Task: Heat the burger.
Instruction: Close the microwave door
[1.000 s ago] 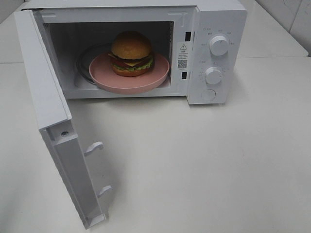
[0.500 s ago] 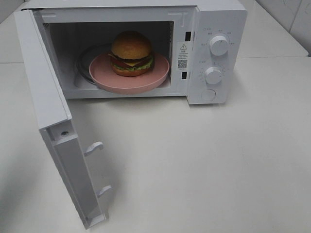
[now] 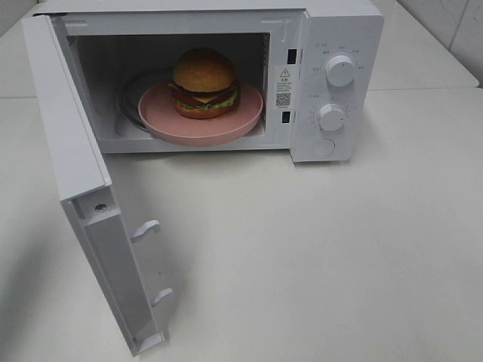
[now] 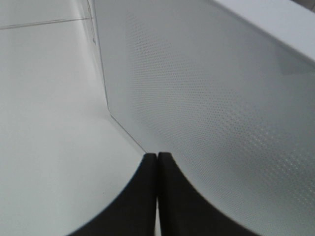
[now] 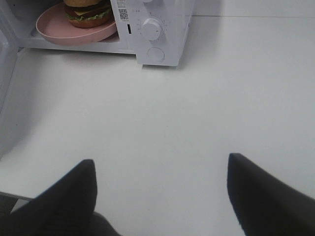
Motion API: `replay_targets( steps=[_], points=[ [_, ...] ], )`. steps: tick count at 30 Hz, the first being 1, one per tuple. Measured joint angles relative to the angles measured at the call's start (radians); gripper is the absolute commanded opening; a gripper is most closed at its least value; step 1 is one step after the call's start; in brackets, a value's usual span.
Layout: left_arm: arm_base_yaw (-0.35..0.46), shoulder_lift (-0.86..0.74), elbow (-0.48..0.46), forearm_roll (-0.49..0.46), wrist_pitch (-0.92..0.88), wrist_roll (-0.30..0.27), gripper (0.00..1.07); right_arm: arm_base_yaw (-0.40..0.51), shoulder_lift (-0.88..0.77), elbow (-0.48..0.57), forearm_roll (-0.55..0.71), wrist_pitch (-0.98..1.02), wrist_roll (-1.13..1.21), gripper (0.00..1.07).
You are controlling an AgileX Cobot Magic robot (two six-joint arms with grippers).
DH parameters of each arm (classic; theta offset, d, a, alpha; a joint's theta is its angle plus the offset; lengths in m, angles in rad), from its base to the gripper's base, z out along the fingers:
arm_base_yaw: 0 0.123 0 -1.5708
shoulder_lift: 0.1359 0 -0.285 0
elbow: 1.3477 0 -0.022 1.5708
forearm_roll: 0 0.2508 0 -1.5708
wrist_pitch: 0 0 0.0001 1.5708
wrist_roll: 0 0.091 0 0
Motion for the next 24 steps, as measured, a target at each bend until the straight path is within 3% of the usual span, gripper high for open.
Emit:
replay_targets(
  steps=[1,4,7,17,24],
  points=[
    [0.0,0.028,0.0,-0.034,0.003,0.039,0.0,0.0,0.0,0.0,0.0,0.0,0.0,0.71],
    [0.0,0.04,0.0,-0.046,0.007,0.058,0.0,0.0,0.0,0.0,0.0,0.0,0.0,0.71],
    [0.0,0.082,-0.017,-0.091,0.014,0.132,0.0,0.0,0.0,0.0,0.0,0.0,0.0,0.71],
    [-0.001,0.163,-0.077,-0.183,0.076,0.213,0.0,0.0,0.0,0.0,0.0,0.0,0.0,0.71],
    [-0.076,0.23,-0.11,-0.217,0.072,0.291,0.0,0.0,0.0,0.0,0.0,0.0,0.0,0.71]
  ],
)
